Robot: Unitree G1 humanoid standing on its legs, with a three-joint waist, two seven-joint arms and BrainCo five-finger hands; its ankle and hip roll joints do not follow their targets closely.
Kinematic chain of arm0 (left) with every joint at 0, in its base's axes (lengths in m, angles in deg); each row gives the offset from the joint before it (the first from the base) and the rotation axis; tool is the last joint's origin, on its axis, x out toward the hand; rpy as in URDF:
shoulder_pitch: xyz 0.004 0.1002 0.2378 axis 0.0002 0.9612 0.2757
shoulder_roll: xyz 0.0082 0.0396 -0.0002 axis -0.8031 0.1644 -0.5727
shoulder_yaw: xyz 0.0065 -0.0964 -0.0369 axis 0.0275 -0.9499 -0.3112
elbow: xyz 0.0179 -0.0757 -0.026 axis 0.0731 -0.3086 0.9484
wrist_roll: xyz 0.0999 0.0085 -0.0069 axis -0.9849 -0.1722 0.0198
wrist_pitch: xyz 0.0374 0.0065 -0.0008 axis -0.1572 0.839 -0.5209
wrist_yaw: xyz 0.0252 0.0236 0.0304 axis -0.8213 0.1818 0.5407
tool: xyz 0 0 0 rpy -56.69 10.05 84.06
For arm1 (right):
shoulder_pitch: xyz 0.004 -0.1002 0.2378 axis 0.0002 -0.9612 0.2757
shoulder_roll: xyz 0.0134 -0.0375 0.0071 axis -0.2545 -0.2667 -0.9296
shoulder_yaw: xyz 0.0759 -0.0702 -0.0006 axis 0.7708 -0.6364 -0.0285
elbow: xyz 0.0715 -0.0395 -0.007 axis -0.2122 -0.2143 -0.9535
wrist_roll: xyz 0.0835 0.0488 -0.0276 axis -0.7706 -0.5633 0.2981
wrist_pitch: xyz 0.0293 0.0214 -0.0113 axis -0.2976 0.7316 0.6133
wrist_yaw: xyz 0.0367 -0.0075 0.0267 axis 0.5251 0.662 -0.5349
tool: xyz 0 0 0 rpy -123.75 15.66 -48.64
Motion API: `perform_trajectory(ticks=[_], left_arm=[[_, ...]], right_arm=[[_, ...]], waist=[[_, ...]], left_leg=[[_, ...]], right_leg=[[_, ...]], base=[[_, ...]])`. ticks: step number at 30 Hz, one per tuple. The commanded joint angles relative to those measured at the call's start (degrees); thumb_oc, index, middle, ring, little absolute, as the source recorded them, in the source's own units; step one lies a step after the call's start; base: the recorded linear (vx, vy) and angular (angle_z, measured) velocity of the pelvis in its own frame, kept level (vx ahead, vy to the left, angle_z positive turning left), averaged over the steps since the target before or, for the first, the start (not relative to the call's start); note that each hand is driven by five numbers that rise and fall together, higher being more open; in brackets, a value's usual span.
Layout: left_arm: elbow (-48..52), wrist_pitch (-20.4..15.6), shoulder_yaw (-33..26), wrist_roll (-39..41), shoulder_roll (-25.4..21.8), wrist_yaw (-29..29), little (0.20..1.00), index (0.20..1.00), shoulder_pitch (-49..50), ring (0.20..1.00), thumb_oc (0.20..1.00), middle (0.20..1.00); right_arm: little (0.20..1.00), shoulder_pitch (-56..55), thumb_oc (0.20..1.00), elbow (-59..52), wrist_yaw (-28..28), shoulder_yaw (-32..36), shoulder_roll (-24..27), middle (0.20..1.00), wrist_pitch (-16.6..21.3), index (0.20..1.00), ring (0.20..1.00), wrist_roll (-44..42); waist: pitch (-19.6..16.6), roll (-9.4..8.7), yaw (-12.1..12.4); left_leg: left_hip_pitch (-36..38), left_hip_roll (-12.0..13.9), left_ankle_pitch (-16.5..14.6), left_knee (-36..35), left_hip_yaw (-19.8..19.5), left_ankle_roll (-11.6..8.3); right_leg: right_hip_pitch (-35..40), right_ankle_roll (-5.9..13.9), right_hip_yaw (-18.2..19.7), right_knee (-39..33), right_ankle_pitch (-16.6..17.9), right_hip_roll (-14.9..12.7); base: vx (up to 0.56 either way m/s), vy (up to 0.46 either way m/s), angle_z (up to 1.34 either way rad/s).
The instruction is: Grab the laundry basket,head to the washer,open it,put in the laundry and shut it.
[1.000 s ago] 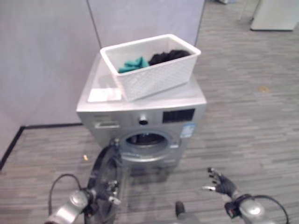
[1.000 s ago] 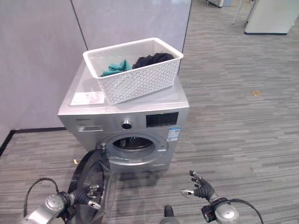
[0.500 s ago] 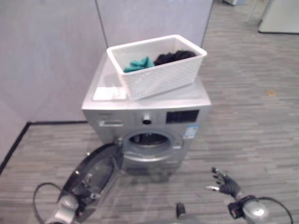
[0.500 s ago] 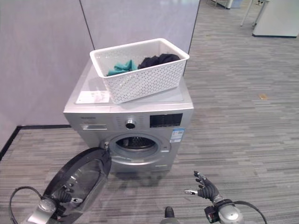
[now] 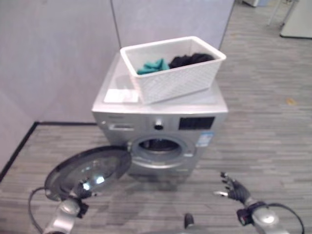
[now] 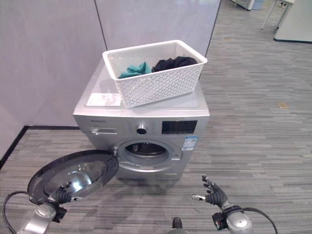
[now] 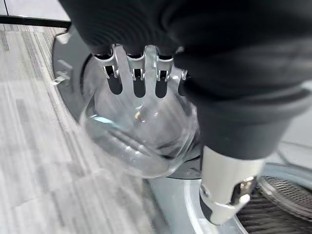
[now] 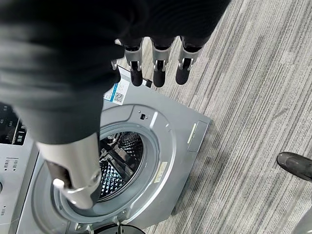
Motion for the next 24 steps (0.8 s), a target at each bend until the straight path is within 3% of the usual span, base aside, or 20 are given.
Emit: perform_trajectory(ticks=[1,9,12,22,24], left_arm=[[1.3,-3.1,-3.4,1.0,-4.4,4.1,1.000,1.000,-4.2,1.000,1.000,1.000],[8.0,-5.9,-6.1,5.4,-2.9,5.5,1.000,1.000,-1.2,1.000,1.000,1.000],[10.9,-7.1,-8.1,8.7,-1.1,5.8,1.000,1.000,1.3,1.000,1.000,1.000],[13.5,-8.6,-9.0,12.1,0.2,6.4,1.000,1.000,2.1,1.000,1.000,1.000],[13.2,-8.8,-8.6,12.2,0.3,6.7,1.000,1.000,1.3,1.000,1.000,1.000]], right_arm=[[1.000,1.8,1.000,-4.4,-1.8,2.5,-2.5,1.000,3.1,1.000,1.000,-0.8],[1.000,1.9,1.000,-4.4,-7.7,7.6,-5.0,1.000,5.0,1.000,1.000,-5.9],[1.000,2.6,1.000,-5.8,-13.2,14.3,-7.3,1.000,6.3,1.000,1.000,-9.4],[1.000,12.4,1.000,-14.9,-27.4,29.5,-3.3,1.000,12.1,1.000,1.000,-2.1],[1.000,13.7,1.000,-15.3,-28.4,29.9,-3.0,1.000,12.7,1.000,1.000,-1.6]], waist=[[1.2,-2.41,0.4],[1.3,-2.37,0.5],[0.9,-2.42,0.4],[-0.5,-3.04,1.5],[-0.4,-2.97,1.7]], left_leg=[[-2.7,-2.2,-4.9,3.9,-1.0,5.23],[-3.1,-2.3,-4.6,3.6,-1.5,5.31],[-3.2,-2.4,-4.7,3.6,-1.7,5.48],[-4.0,-2.2,-5.6,4.8,-3.1,6.23],[-4.2,-2.1,-5.7,5.2,-3.5,6.21]], right_leg=[[1.1,1.39,-0.2,2.3,-8.1,-3.2],[1.3,1.42,-1.1,2.2,-8.0,-3.2],[1.5,1.31,-1.2,2.1,-8.0,-3.2],[1.5,0.95,-1.4,3.4,-8.9,-2.9],[1.4,0.75,-1.4,3.9,-9.4,-2.7]], base=[[0.00,0.005,0.06],[0.00,0.007,0.07],[0.00,0.013,0.00],[0.00,0.000,0.00],[0.00,0.000,0.00]])
